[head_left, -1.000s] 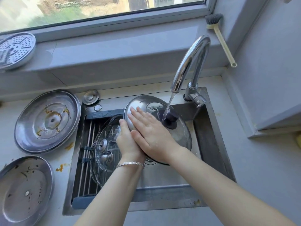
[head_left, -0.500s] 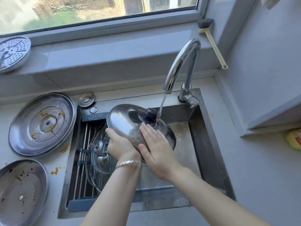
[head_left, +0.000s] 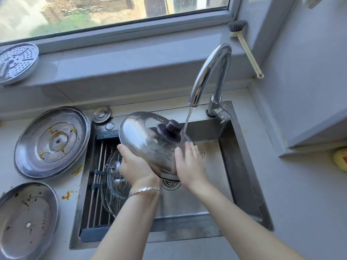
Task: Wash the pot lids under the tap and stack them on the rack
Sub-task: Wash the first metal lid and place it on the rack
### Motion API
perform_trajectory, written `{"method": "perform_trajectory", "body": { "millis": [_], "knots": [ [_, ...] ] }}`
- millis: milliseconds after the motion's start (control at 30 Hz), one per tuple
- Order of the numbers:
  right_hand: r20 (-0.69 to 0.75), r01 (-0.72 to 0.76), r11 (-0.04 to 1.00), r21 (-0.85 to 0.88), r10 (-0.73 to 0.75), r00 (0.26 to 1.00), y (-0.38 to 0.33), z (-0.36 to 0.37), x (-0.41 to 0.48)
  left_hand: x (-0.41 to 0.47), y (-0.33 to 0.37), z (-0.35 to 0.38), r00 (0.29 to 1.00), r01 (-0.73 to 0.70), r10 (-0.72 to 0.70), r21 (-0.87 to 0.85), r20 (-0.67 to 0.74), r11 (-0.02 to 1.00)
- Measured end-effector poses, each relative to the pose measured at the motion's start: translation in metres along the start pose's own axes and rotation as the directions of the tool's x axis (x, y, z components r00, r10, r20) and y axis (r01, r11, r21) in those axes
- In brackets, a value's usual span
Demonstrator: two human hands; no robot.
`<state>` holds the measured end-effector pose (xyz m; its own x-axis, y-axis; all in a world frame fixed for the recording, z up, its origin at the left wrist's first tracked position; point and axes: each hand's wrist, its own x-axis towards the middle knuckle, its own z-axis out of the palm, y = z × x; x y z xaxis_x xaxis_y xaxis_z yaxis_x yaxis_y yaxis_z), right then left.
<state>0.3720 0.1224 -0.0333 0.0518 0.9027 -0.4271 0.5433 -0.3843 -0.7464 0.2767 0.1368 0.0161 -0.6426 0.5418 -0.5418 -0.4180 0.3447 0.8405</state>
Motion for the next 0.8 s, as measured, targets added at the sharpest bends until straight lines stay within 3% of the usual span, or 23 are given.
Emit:
{"method": "perform_trajectory", "body": {
  "millis": [67,200,300,367,433,567,667,800],
  "knots": [
    [0.013,-0.109,0.989,0.101,0.108,0.994,0.013,-0.009,0.03,0.002,-0.001,-0.005,0.998,0.002,0.001,-0.042,0.065,0.999],
    [0.017,-0.182,0.959,0.218,0.183,0.983,0.032,-0.036,0.059,0.004,0.0,-0.018,0.981,0.068,-0.049,-0.095,0.189,0.993],
    [-0.066,-0.064,0.993,0.099,0.071,0.995,0.026,-0.035,0.048,0.016,-0.002,-0.019,0.982,0.088,-0.067,-0.115,0.176,0.989],
    [-0.082,0.118,0.991,-0.064,-0.123,0.989,0.017,-0.018,0.028,0.018,-0.002,-0.017,0.988,0.087,-0.071,-0.109,0.139,0.99],
    [-0.087,0.249,0.964,-0.091,-0.257,0.963,0.016,-0.008,0.02,0.019,-0.001,-0.013,0.985,0.083,-0.063,-0.114,0.162,0.99],
    [-0.107,0.219,0.976,-0.005,-0.219,0.97,0.028,-0.023,0.045,0.022,-0.002,-0.017,0.951,0.094,-0.067,-0.075,0.302,0.993],
    [-0.081,0.15,0.976,0.161,-0.138,0.987,0.028,-0.047,0.069,0.026,-0.004,-0.027,0.892,0.101,-0.103,0.028,0.439,0.994],
    [-0.045,0.151,0.983,0.102,-0.147,0.988,0.0,-0.077,0.077,0.02,0.0,-0.032,0.847,0.034,-0.106,0.147,0.521,0.989]
  ]
}}
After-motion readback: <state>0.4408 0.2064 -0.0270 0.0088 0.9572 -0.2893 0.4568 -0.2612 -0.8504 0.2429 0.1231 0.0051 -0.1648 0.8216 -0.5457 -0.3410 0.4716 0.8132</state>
